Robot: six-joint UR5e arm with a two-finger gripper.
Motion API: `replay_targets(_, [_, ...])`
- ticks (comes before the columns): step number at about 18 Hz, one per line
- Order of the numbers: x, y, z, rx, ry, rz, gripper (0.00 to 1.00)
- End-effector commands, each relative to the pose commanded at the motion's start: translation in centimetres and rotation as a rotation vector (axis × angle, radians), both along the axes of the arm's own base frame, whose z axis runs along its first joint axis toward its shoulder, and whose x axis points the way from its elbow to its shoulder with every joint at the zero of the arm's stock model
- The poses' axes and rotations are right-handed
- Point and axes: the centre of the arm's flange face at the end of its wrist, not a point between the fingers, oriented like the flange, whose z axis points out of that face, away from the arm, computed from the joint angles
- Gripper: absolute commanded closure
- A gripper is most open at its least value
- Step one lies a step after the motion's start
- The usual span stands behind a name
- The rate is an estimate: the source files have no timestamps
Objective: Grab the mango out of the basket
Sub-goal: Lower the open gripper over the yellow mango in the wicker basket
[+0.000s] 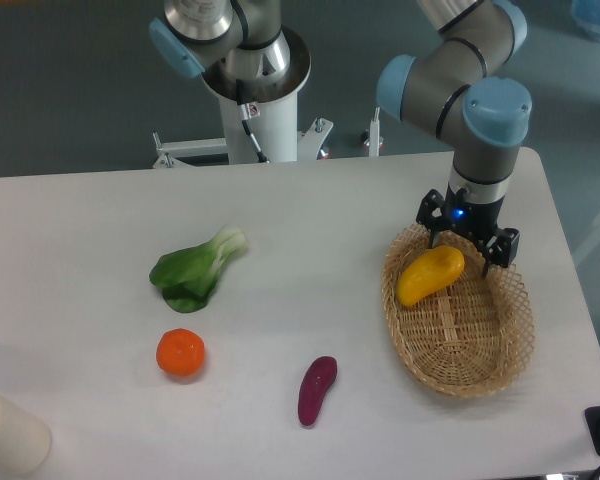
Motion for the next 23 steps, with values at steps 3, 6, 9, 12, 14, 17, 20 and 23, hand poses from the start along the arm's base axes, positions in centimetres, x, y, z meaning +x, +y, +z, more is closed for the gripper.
replay_targets(3, [0.0, 0.1, 0.0, 0.001, 0.001, -0.002, 0.0])
replay_targets(6, [-0.1, 0.0, -0.3, -0.002, -0.003, 0.003, 0.0])
replay_targets(9, [-0.2, -0.2, -0.2, -0.001, -0.002, 0.012, 0.0])
replay_targets(12, [-0.1, -0.2, -0.2, 0.001, -0.007, 0.021, 0.0])
replay_targets(14, [0.4, 0.0, -0.8, 0.005, -0.025, 0.083, 0.0])
replay_targets(17, [0.9, 0.1, -1.4, 0.002, -0.041, 0.114, 0.0])
replay_targets(20, [1.0, 0.1, -2.1, -0.002, -0.051, 0.117, 0.0])
replay_targets(23, [1.2, 0.5, -2.7, -0.014, -0.053, 0.104, 0.0])
